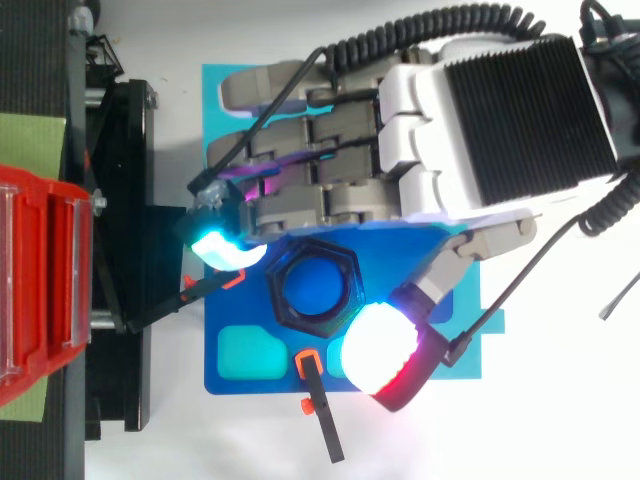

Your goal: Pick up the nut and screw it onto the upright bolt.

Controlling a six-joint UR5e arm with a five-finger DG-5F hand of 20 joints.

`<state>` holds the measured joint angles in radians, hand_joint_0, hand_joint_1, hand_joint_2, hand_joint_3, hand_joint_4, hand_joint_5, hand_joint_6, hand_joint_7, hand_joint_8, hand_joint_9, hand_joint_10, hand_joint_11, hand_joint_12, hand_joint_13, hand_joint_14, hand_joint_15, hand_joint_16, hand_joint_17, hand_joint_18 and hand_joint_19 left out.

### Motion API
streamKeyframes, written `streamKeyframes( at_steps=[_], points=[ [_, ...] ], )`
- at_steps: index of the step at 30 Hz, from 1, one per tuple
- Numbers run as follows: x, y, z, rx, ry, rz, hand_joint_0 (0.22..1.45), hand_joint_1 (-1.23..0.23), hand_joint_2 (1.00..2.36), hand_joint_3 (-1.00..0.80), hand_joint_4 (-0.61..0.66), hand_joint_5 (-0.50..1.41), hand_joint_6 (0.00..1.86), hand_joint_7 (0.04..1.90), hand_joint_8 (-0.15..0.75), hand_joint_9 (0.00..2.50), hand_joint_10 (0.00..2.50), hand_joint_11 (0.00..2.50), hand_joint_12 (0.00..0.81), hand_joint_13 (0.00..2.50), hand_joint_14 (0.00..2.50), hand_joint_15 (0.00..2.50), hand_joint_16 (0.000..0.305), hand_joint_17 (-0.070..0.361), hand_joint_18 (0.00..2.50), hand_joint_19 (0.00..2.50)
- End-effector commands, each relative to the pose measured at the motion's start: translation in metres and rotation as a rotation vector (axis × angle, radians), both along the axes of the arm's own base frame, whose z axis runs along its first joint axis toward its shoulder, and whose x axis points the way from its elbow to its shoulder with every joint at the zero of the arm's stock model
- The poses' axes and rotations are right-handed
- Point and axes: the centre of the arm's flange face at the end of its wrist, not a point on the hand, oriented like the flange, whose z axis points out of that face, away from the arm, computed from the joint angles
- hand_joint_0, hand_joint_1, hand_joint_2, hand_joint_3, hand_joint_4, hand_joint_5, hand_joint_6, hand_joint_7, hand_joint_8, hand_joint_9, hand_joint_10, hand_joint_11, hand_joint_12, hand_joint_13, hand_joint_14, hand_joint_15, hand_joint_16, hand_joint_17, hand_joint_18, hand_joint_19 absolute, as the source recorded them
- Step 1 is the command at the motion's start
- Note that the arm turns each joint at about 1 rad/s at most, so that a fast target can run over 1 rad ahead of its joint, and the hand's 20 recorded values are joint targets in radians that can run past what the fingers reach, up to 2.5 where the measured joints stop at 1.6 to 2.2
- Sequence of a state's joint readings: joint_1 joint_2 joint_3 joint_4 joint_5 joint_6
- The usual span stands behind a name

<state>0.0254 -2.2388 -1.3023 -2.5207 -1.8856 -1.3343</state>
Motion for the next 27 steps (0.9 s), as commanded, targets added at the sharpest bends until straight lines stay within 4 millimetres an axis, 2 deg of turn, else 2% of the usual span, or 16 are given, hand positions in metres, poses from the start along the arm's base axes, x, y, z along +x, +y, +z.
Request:
streamKeyframes(
  at_steps=[1,7,13,21,27],
  points=[
    [-0.001,0.009,-0.004,0.009,0.032,0.002,0.5,-0.16,1.0,-0.5,0.21,-0.11,0.5,0.87,0.211,0.68,0.0,0.0,0.206,0.5,0.0,0.0,0.02,0.044,0.16,0.0],
    [-0.003,0.018,-0.009,0.014,0.078,-0.002,0.5,-0.16,1.0,-0.5,0.21,-0.11,0.5,0.9,0.213,0.68,0.0,0.0,0.21,0.51,0.0,0.0,0.02,0.044,0.17,0.0],
    [-0.002,0.02,-0.009,0.014,0.078,0.0,0.5,-0.17,1.0,-0.5,0.24,-0.1,0.5,1.07,0.227,0.69,0.0,0.0,0.212,0.52,0.0,0.0,0.019,0.043,0.19,0.0],
    [-0.003,0.012,-0.008,0.014,0.074,-0.006,0.51,-0.17,1.0,-0.5,0.22,-0.08,0.5,1.23,0.241,0.72,0.0,0.0,0.206,0.55,0.0,0.0,0.018,0.04,0.21,0.0],
    [-0.003,0.008,-0.008,0.014,0.069,-0.011,0.51,-0.18,1.0,-0.5,0.22,-0.08,0.5,1.28,0.244,0.72,0.0,0.0,0.204,0.57,0.0,0.0,0.017,0.038,0.22,0.0]
  ],
)
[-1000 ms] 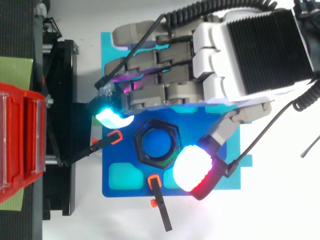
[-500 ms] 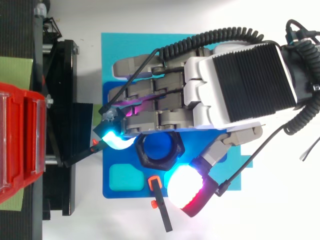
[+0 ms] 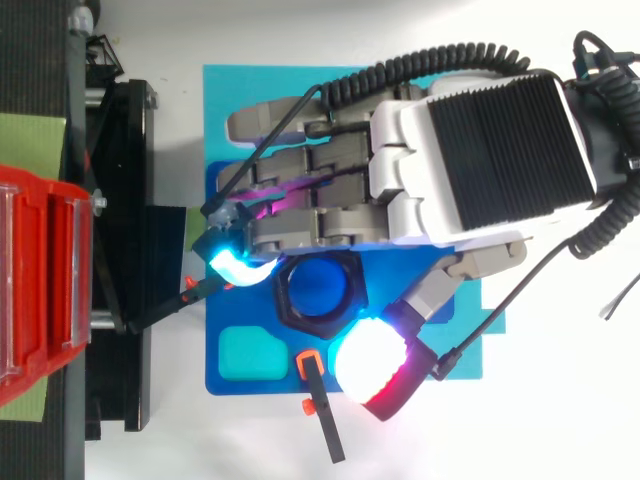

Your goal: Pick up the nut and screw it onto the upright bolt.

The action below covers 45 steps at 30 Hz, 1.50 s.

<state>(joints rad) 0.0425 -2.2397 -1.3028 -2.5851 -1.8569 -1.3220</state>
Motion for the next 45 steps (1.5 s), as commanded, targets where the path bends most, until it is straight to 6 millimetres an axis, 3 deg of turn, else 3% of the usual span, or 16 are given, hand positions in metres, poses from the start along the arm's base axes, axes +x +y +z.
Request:
streamKeyframes(
  at_steps=[1,7,25,31,34,36,40,45],
  points=[
    [0.0,-0.005,0.0,0.001,-0.002,-0.005,0.51,-0.18,1.0,-0.5,0.22,-0.08,0.5,1.29,0.244,0.72,0.0,0.0,0.203,0.57,0.0,0.0,0.017,0.038,0.22,0.0],
    [-0.001,-0.013,0.0,-0.001,-0.001,-0.013,0.51,-0.19,1.0,-0.5,0.19,-0.07,0.5,1.44,0.253,0.74,0.0,0.0,0.201,0.6,0.0,0.0,0.016,0.036,0.26,0.0],
    [-0.002,-0.025,0.002,0.0,-0.014,-0.023,0.52,-0.21,1.0,-0.5,0.17,-0.06,0.64,1.32,0.277,0.84,0.0,0.0,0.18,0.66,0.0,0.0,0.014,0.031,0.33,0.0],
    [-0.001,-0.026,0.003,0.0,-0.03,-0.025,0.53,-0.14,1.0,-0.5,0.15,-0.03,0.62,1.4,0.27,0.87,0.0,0.0,0.177,0.69,0.0,0.0,0.013,0.03,0.36,0.0],
    [-0.001,-0.026,0.004,0.0,-0.036,-0.025,0.53,-0.13,1.0,-0.5,0.18,-0.02,0.5,1.55,0.266,0.87,0.0,0.0,0.178,0.68,0.0,0.0,0.014,0.031,0.35,0.0],
    [0.0,-0.023,0.005,0.0,-0.042,-0.022,0.52,-0.12,1.0,-0.5,0.22,-0.05,0.5,1.32,0.261,0.87,0.0,0.0,0.186,0.67,0.0,0.0,0.015,0.033,0.34,0.0],
    [0.002,-0.021,0.006,0.001,-0.054,-0.019,0.52,-0.12,1.0,-0.5,0.26,-0.08,0.5,1.06,0.241,0.83,0.0,0.0,0.193,0.63,0.0,0.0,0.016,0.036,0.3,0.0],
    [0.004,-0.017,0.009,-0.002,-0.088,-0.001,0.52,-0.12,1.0,-0.5,0.19,-0.11,0.5,0.8,0.226,0.8,0.0,0.0,0.198,0.61,0.0,0.0,0.018,0.041,0.28,0.0]
  ],
)
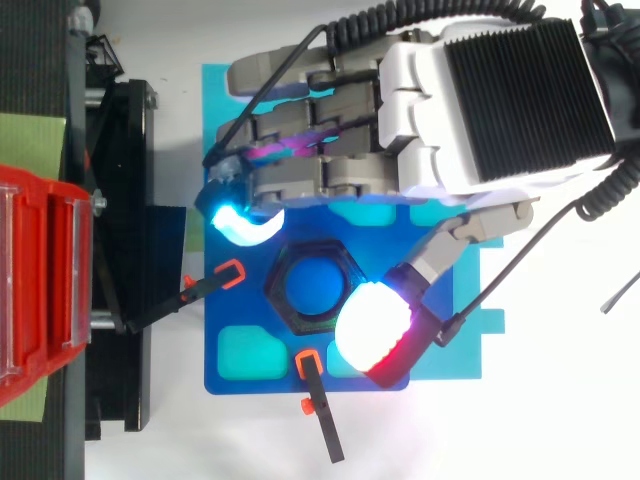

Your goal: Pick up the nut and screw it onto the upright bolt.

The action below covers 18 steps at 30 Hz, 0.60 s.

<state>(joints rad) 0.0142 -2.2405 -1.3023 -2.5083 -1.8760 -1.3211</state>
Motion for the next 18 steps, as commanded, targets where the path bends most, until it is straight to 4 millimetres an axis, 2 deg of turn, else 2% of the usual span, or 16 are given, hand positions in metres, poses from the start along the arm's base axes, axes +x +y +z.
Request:
streamKeyframes(
  at_steps=[1,11,18],
  points=[
    [0.001,0.003,0.001,-0.003,-0.01,0.018,0.52,-0.13,1.0,-0.5,0.19,-0.11,0.5,0.78,0.225,0.79,0.0,0.0,0.199,0.6,0.0,0.0,0.018,0.041,0.28,0.0],
    [0.001,0.012,0.0,-0.004,-0.003,0.028,0.51,-0.12,1.0,-0.5,0.18,-0.12,0.5,0.71,0.218,0.77,0.0,0.0,0.202,0.59,0.0,0.0,0.021,0.046,0.27,0.0],
    [0.001,0.013,-0.001,-0.003,0.008,0.029,0.5,-0.1,1.0,-0.5,0.18,-0.11,0.5,0.76,0.21,0.74,0.0,0.0,0.22,0.53,0.0,0.0,0.024,0.054,0.2,0.0]
  ],
)
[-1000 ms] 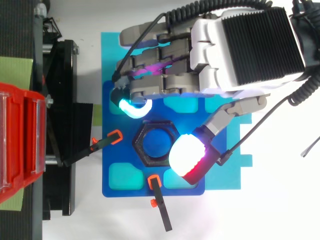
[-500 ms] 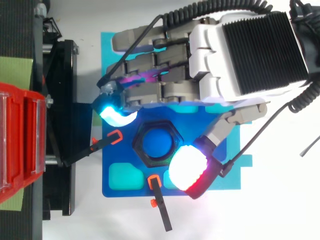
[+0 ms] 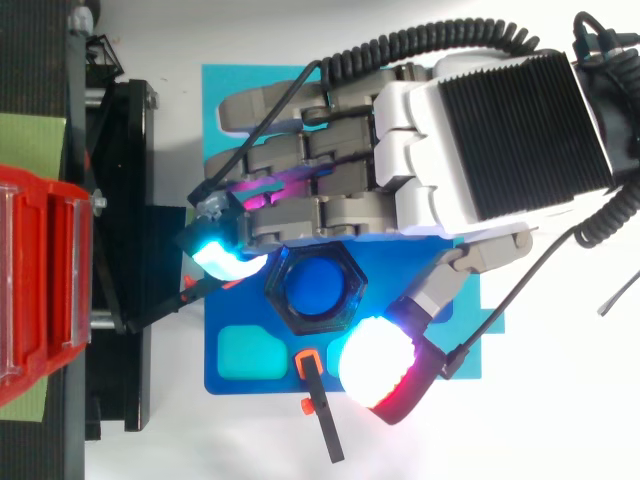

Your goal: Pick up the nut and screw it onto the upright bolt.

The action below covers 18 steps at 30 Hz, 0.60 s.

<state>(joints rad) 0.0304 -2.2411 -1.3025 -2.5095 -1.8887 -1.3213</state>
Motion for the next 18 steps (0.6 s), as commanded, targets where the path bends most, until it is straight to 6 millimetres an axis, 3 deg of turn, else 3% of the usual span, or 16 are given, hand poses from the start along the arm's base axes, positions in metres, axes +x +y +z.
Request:
streamKeyframes(
  at_steps=[1,7,14,17,18],
  points=[
    [-0.001,0.0,-0.001,-0.002,0.01,0.001,0.5,-0.1,1.0,-0.5,0.18,-0.11,0.5,0.78,0.212,0.73,0.0,0.0,0.221,0.53,0.0,0.0,0.024,0.054,0.2,0.0],
    [-0.002,0.0,-0.003,-0.002,0.024,0.003,0.51,-0.12,1.0,-0.5,0.25,-0.07,0.5,1.1,0.233,0.76,0.0,0.0,0.221,0.54,0.0,0.0,0.023,0.051,0.22,0.0],
    [-0.004,-0.007,-0.004,-0.004,0.036,-0.007,0.52,-0.15,1.0,-0.5,0.19,-0.05,0.5,1.42,0.249,0.8,0.0,0.0,0.202,0.61,0.0,0.0,0.018,0.041,0.29,0.0],
    [-0.004,-0.01,-0.004,-0.004,0.036,-0.01,0.52,-0.17,1.0,-0.5,0.19,-0.04,0.5,1.51,0.253,0.82,0.0,0.0,0.197,0.63,0.0,0.0,0.018,0.04,0.31,0.0],
    [-0.004,-0.011,-0.005,-0.004,0.036,-0.011,0.52,-0.17,1.0,-0.5,0.17,-0.04,0.54,1.46,0.258,0.83,0.0,0.0,0.195,0.64,0.0,0.0,0.017,0.039,0.32,0.0]
  ],
)
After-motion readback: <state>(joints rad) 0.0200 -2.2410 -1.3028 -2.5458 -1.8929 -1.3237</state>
